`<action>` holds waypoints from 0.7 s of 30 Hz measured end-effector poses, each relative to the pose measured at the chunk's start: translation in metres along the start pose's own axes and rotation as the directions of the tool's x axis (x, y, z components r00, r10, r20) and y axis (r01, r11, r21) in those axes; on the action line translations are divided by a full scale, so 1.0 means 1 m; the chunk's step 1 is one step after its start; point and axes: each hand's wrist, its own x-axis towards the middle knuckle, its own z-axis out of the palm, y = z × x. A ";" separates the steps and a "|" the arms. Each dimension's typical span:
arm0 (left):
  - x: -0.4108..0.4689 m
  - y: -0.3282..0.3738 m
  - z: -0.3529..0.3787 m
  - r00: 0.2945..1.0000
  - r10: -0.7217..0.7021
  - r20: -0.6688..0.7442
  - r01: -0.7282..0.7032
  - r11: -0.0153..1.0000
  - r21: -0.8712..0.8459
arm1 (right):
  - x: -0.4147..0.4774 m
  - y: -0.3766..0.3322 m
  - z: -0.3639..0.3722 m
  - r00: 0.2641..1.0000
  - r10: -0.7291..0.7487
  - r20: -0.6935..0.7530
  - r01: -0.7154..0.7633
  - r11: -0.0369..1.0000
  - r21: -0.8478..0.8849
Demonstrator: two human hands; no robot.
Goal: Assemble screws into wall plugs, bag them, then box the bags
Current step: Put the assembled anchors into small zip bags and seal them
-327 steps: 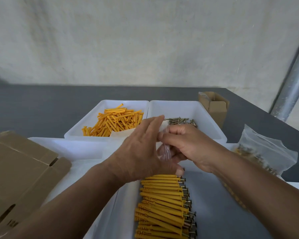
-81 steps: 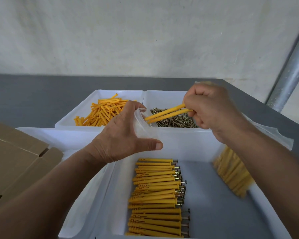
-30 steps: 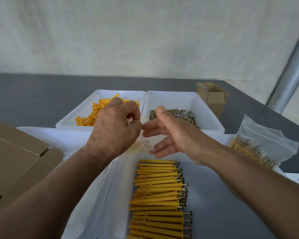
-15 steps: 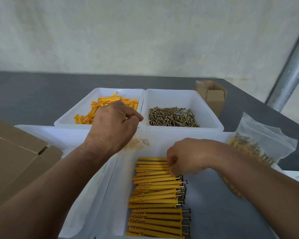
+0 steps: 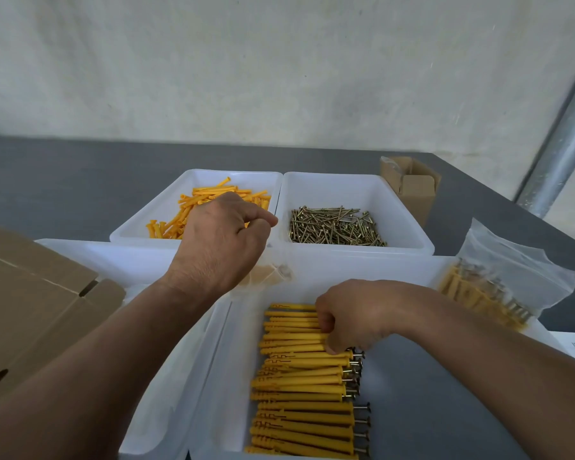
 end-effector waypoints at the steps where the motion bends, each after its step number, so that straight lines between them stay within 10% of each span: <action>1: 0.000 0.000 0.000 1.000 0.002 -0.003 -0.002 1.000 -0.002 | 0.000 0.000 0.000 1.000 0.002 0.006 -0.002 1.000 0.007; 21: 0.000 -0.001 -0.001 1.000 -0.009 -0.018 0.008 0.999 -0.044 | 0.000 -0.001 -0.001 1.000 0.001 -0.022 -0.002 1.000 -0.025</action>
